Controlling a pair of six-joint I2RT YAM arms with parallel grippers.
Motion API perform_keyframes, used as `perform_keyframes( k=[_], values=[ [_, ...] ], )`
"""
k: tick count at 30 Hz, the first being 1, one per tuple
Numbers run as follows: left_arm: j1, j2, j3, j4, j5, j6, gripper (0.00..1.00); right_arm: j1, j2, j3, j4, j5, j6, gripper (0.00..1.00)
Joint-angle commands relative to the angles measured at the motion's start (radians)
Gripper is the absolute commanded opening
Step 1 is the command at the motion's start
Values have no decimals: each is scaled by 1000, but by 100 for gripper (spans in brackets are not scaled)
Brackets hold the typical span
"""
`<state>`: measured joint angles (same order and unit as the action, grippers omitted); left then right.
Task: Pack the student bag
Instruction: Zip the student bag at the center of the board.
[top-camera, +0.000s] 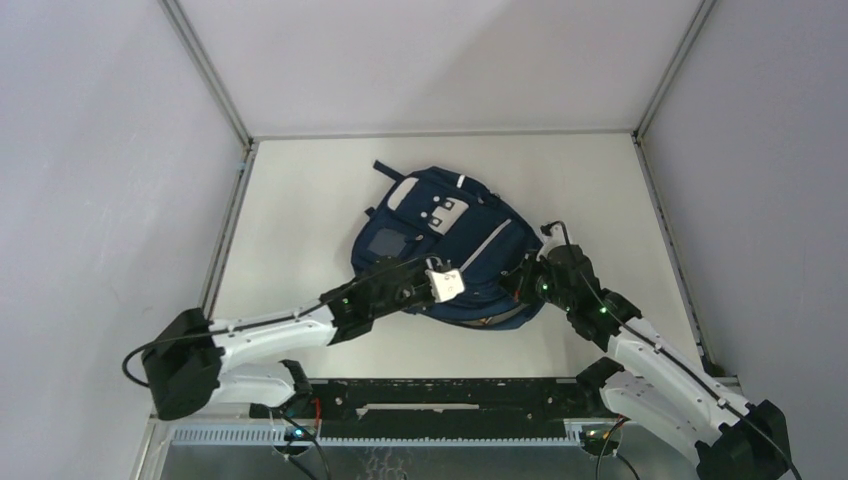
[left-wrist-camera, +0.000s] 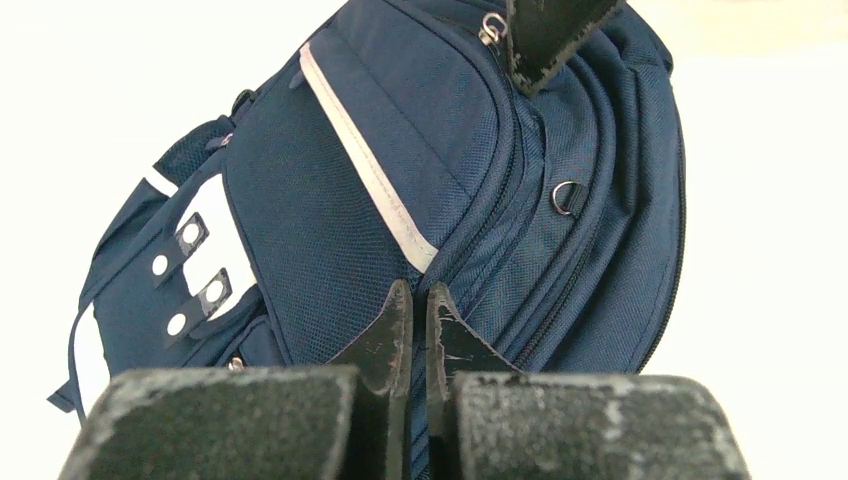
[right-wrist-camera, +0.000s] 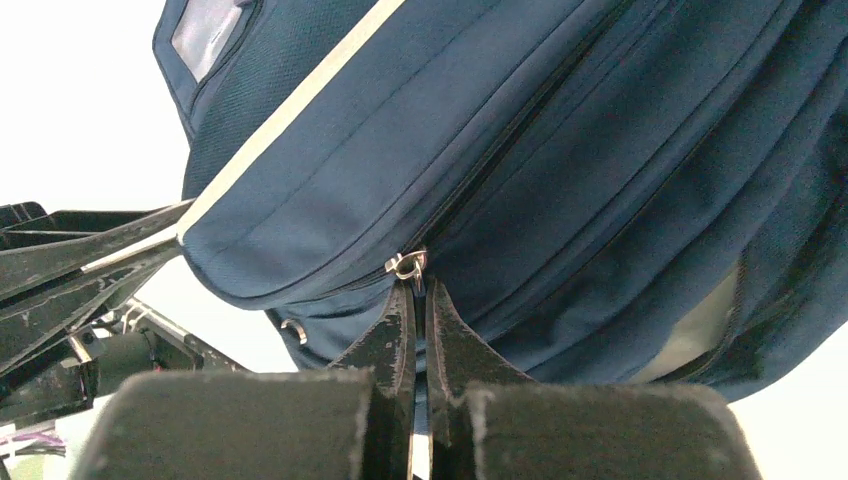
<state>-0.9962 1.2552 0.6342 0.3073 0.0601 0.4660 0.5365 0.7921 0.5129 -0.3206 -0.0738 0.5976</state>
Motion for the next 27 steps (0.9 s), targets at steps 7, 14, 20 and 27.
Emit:
perform_keyframes(
  k=[7,14,20,27],
  values=[
    [54,-293,-119,-182,-43,-17,0,-89,55,56,-95,144,-161,0],
    [51,-417,-184,-229,-109,-19,0,-247,174,91,-12,106,-110,0],
    [51,-425,-138,-330,-164,-26,2,-249,262,91,59,35,-99,0],
    [-52,-342,49,-363,-187,-233,100,-121,224,91,27,16,-117,0]
  ],
)
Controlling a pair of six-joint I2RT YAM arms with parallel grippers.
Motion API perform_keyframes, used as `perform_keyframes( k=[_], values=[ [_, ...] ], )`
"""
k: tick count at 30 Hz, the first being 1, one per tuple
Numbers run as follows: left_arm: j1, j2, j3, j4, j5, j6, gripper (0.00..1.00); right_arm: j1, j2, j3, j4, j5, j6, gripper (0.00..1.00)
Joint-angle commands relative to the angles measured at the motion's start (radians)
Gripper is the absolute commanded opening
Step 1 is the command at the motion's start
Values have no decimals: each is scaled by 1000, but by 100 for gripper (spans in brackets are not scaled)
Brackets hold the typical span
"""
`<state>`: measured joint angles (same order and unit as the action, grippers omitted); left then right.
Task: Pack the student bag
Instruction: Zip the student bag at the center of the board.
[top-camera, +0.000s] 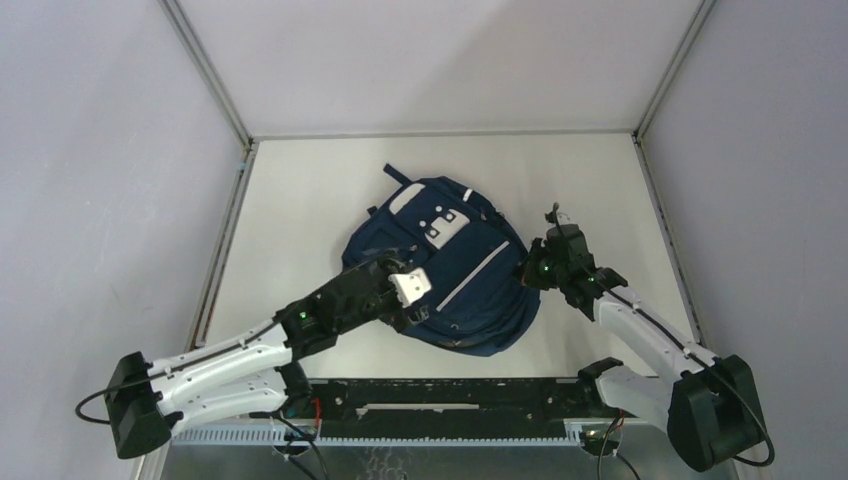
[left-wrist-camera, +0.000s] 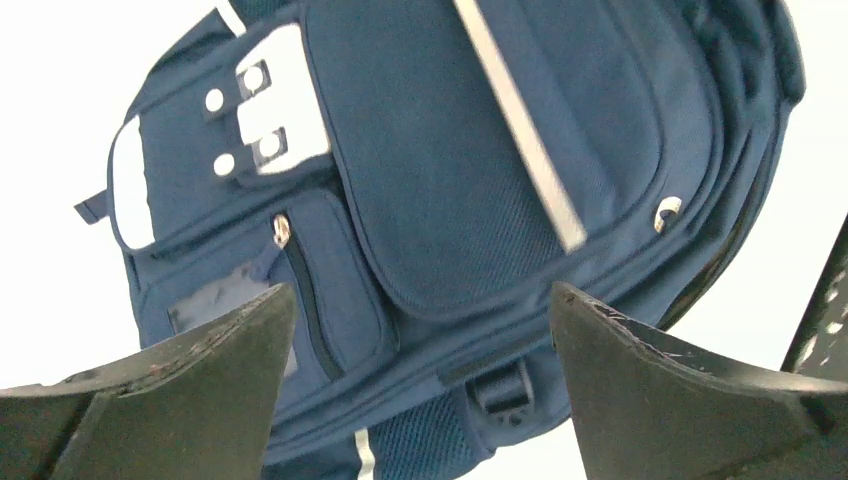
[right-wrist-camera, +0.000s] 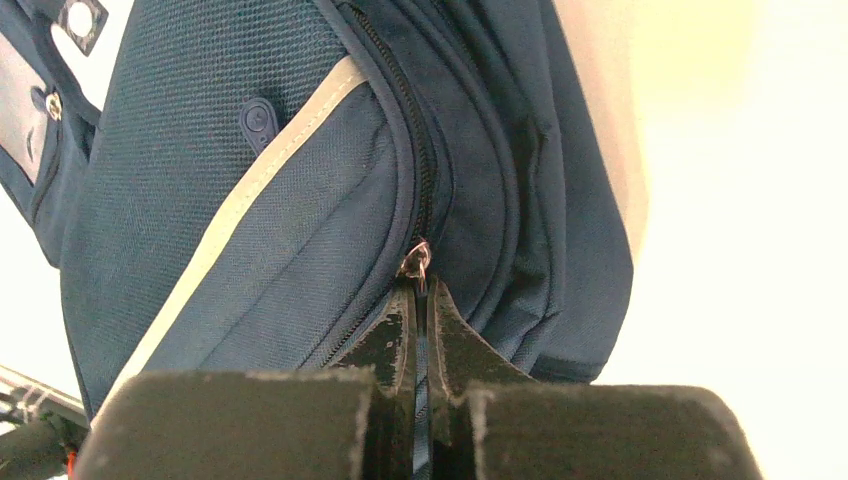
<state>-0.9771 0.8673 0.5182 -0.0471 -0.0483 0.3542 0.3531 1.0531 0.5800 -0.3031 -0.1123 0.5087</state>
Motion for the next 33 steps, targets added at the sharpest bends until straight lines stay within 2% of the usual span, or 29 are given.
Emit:
perform_keyframes(
  k=[1,7,9,14,18,23,24,27,30,32,33],
  values=[
    [-92,77,193,-3,-98,-140,100,74,-43,23,8,53,-27,0],
    [-134,318,419,-58,-175,-343,100,86,-104,23,-1,8,1,0],
    [-138,397,506,-121,-224,-473,100,85,-116,23,-7,16,1,0],
    [-163,583,667,-241,-207,-710,100,78,-123,23,-20,22,-1,0],
    [-224,715,763,-290,-287,-687,100,79,-128,23,-26,23,5,0],
    [-236,851,868,-351,-348,-694,99,80,-139,23,-43,33,7,0],
    [-236,878,879,-358,-376,-693,95,79,-144,23,-47,37,6,0],
    [-236,922,908,-381,-446,-688,76,78,-154,19,-51,42,8,0],
    [-236,949,926,-399,-502,-686,52,77,-154,15,-47,40,9,0],
    [-236,963,931,-404,-519,-683,41,77,-147,15,-45,40,10,0],
    [-236,967,930,-404,-522,-682,39,77,-146,14,-44,40,12,0]
  ],
)
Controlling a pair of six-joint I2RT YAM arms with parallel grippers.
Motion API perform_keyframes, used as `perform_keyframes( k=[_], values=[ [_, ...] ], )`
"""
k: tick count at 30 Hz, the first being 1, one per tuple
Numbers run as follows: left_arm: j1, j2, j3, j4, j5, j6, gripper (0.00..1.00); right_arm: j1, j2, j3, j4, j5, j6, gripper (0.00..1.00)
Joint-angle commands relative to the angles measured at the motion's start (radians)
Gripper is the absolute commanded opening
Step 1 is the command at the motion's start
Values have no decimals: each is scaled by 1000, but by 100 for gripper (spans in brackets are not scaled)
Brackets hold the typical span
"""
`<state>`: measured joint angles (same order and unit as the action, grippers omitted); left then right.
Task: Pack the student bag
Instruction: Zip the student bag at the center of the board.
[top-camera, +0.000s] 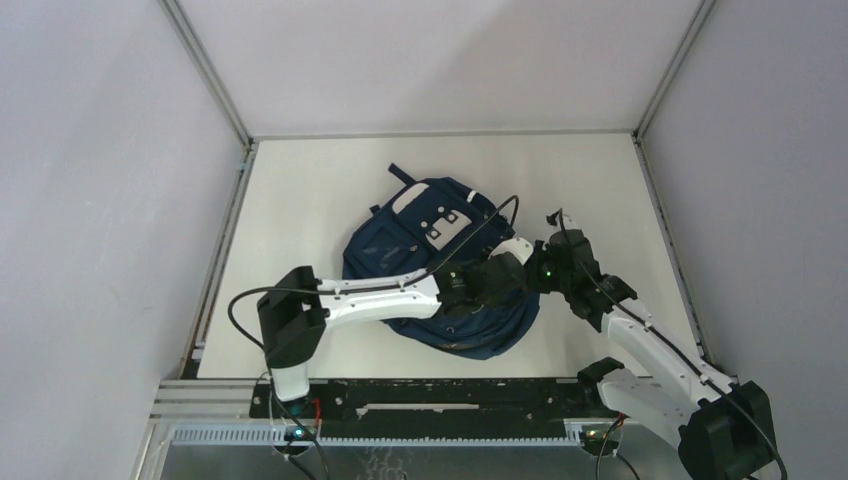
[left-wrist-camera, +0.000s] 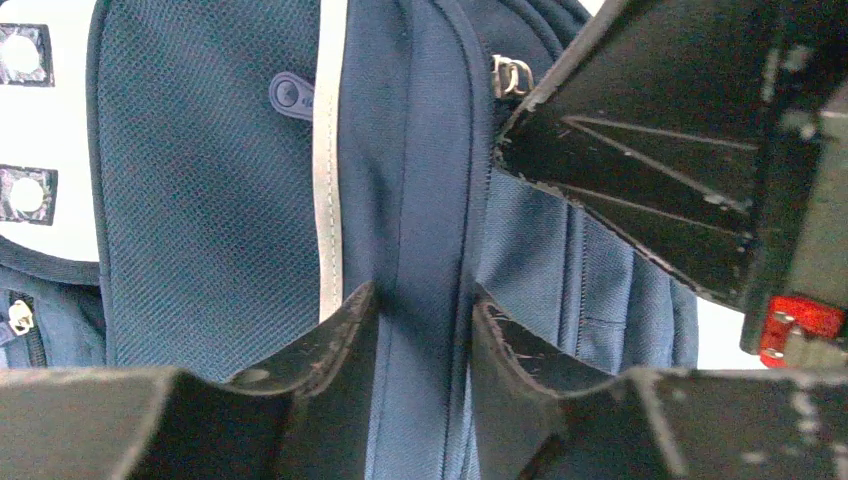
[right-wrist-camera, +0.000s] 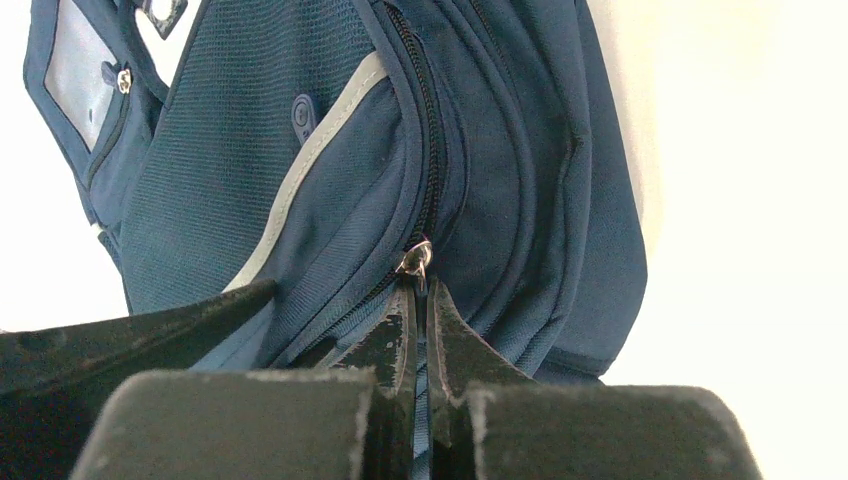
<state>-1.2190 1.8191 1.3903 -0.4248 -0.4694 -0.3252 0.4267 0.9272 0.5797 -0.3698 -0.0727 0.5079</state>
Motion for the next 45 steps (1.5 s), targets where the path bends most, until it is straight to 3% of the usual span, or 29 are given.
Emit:
perform_keyframes(
  k=[1,5,6,9,15,20,29,32,36,40,41,42,44,45],
  values=[
    [6,18,59,-26,-105,-2,37,4,-19,15,24,-1,13,0],
    [6,11,60,-47,-134,8,2,2,-18,15,29,-2,11,0],
    [6,2,62,-61,-143,21,1,-1,-18,15,29,-2,10,0],
    [6,-82,11,-54,-162,79,0,-13,-20,16,28,-17,9,0],
    [7,-332,-271,-20,96,310,0,-14,-19,16,-2,-25,5,0],
    [7,-558,-534,11,173,410,0,-19,27,16,22,-54,-26,0],
    [7,-1040,-887,272,76,573,0,-14,129,74,55,-123,-77,0],
    [7,-1076,-901,300,44,601,0,-13,191,156,-36,-107,-127,0],
    [7,-1059,-893,315,131,620,0,1,249,200,-28,-215,-162,0],
    [7,-1051,-888,341,123,613,0,45,342,289,-98,-202,-186,0],
    [7,-1048,-883,353,124,605,1,55,359,302,-106,-200,-189,0],
    [6,-1042,-875,371,124,588,13,63,370,310,-109,-203,-190,0],
    [7,-1000,-839,393,148,554,57,77,383,324,-113,-208,-186,0],
    [7,-971,-816,398,175,545,70,84,383,327,-111,-212,-185,0]
  ],
)
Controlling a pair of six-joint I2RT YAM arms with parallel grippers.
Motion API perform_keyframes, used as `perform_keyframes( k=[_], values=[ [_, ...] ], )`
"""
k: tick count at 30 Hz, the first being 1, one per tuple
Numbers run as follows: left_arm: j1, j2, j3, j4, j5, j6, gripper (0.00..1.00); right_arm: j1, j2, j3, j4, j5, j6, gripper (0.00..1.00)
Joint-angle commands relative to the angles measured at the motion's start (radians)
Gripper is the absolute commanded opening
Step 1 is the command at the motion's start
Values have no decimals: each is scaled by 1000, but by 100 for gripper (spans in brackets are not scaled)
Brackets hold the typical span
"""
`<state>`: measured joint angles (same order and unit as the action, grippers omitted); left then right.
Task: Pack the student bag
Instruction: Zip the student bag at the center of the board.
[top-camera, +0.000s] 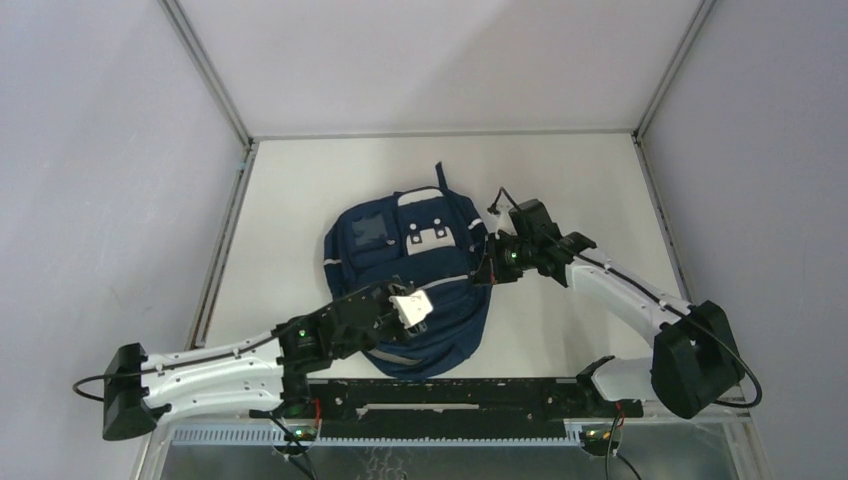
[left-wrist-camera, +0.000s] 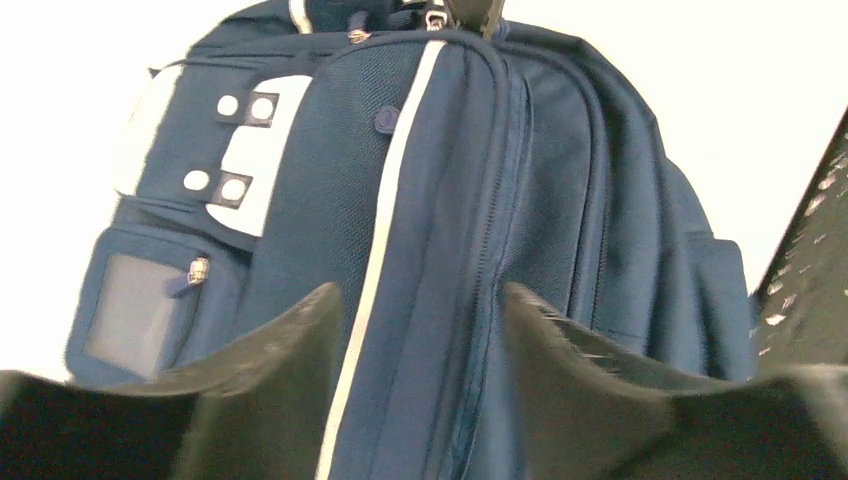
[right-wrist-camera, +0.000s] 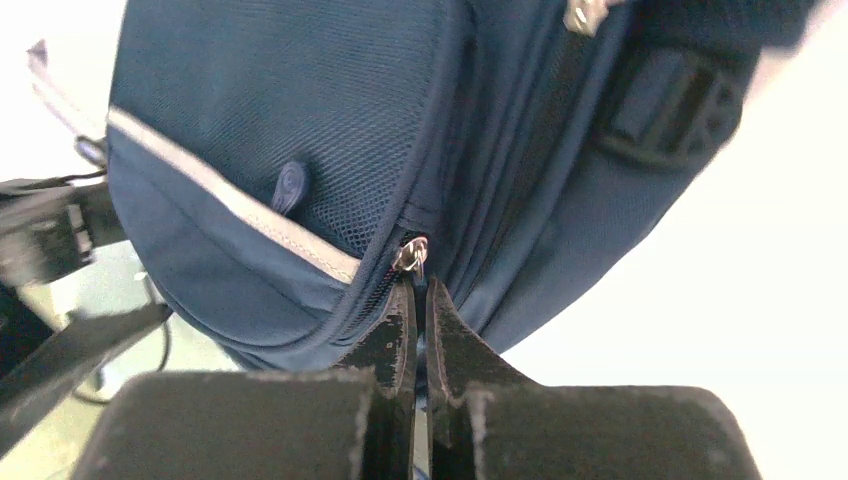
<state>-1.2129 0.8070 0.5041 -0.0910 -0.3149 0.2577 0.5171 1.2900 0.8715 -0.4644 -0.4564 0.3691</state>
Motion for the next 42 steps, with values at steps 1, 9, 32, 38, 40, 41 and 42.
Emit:
perform_keyframes(
  k=[1,9,32,38,40,41,42],
  values=[
    [1,70,93,71,46,-48,74,-3,17,35,-14,168,-43,0],
    [0,322,259,112,93,-57,73,1,-50,35,-32,155,-31,0],
    [-2,614,415,160,20,-38,56,14,-89,17,-70,195,-39,0],
    [-2,665,436,151,-26,-33,22,9,-90,15,-66,196,-43,0],
    [-2,674,443,146,-43,-30,1,4,-91,15,-68,198,-45,0],
    [-2,675,443,144,-48,-25,0,1,-89,15,-68,199,-47,0],
    [-2,674,438,147,-52,-22,0,-3,-88,15,-67,203,-51,0]
  ],
)
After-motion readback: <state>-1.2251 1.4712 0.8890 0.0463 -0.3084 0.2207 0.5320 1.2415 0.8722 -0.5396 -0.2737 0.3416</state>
